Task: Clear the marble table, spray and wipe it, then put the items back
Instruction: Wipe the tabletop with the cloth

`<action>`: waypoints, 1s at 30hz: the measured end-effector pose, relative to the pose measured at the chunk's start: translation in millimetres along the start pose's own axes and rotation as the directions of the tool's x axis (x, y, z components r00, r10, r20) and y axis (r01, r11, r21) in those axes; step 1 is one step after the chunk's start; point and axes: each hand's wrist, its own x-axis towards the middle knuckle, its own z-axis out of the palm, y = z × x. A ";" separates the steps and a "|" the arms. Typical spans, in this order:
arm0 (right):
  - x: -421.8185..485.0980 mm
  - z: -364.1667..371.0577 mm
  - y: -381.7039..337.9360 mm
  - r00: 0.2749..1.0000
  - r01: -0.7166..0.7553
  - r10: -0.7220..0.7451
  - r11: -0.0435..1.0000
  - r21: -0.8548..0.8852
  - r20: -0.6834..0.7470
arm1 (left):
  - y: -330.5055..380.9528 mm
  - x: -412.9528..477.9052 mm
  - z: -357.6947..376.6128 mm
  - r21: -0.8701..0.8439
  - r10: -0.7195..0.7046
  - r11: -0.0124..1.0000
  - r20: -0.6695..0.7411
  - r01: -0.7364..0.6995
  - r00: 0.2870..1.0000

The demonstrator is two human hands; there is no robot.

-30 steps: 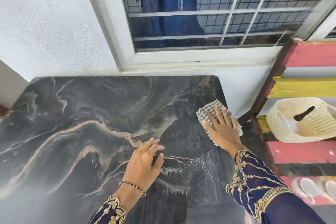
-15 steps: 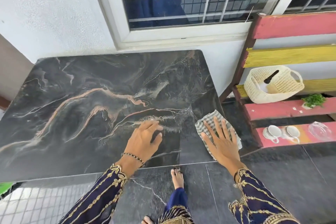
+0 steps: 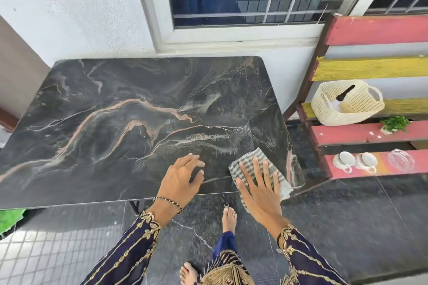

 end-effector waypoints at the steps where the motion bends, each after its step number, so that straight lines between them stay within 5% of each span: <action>1: 0.7 2.5 -9.3 1.000 0.007 -0.007 1.000 0.004 -0.015 | -1.8 1.7 0.6 0.004 -0.003 1.000 0.006 0.003 1.000; 13: 56.7 -4.0 -35.1 0.999 -0.018 0.017 1.000 -0.008 -0.044 | -8.9 44.8 18.6 0.025 -0.011 1.000 0.060 0.010 0.998; 30: 259.9 -68.8 -19.3 0.993 0.116 -0.115 0.993 -0.027 0.032 | -3.3 187.2 46.9 -0.001 -0.043 0.999 0.014 0.043 0.999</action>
